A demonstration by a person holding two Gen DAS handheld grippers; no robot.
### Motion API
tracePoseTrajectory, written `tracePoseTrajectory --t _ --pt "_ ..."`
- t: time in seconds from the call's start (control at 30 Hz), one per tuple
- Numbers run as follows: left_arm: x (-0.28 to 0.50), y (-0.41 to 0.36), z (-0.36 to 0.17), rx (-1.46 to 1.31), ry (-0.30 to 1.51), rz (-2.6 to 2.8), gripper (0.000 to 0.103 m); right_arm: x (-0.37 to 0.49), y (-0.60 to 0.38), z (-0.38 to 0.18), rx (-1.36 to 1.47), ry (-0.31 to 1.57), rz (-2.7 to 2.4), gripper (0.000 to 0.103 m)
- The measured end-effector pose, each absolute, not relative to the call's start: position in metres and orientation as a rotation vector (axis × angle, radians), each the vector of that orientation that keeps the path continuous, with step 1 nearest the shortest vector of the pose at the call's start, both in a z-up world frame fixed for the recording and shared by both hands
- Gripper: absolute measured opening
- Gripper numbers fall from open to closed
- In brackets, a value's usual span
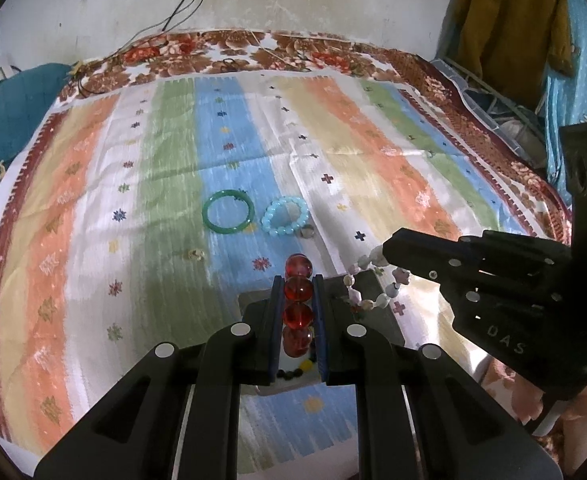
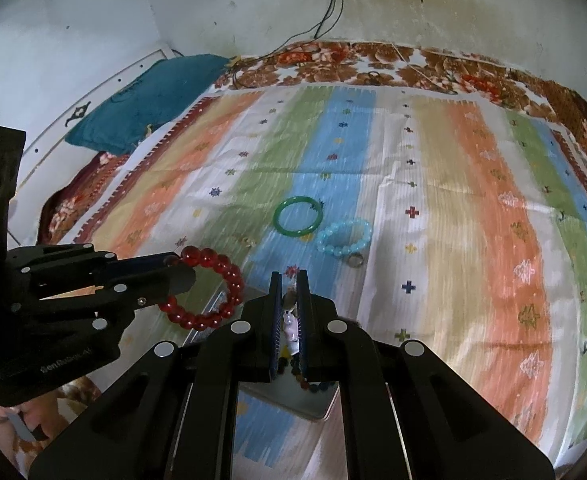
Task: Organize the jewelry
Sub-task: 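Lift and carry both held bracelets back over the silver tin, then open both tools to release the bracelets into the tin, then move both open tools forward toward the green bangle and light-blue bracelet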
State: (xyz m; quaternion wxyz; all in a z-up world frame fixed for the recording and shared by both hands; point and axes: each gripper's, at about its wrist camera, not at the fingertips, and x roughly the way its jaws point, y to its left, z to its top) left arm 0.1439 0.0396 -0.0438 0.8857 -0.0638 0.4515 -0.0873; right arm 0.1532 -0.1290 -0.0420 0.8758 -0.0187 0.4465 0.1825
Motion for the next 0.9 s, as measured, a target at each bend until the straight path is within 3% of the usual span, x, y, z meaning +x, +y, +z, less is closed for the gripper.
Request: tracePoseTrajectory --t 0.37,0.47,0.67,0.73,0.8,0.9 --pt "0.139 0.042 -0.059 -0.131 1.004 -0.134 0.014 0.142 -0.133 -0.049 -0.049 0.957 0.365 0.01" --pt "0.141 0.051 -0.059 -0.148 1.003 -0.1 0.025 0.144 -0.138 -0.048 -0.038 0.942 0.34 0.042" --pt "0.144 0.064 -0.064 -0.176 1.018 -0.064 0.033 0.155 -0.149 -0.057 -0.003 0.975 0.311 0.044" --pt "0.146 0.064 -0.067 -0.174 1.024 -0.054 0.04 0.157 -0.15 -0.058 0.008 0.981 0.305 0.046" --pt "0.147 0.064 -0.067 -0.16 1.018 -0.025 0.057 0.16 -0.15 -0.059 0.011 0.984 0.294 0.054" --pt "0.151 0.066 -0.068 -0.154 1.01 0.008 0.057 0.164 -0.151 -0.06 0.033 0.989 0.289 0.057"
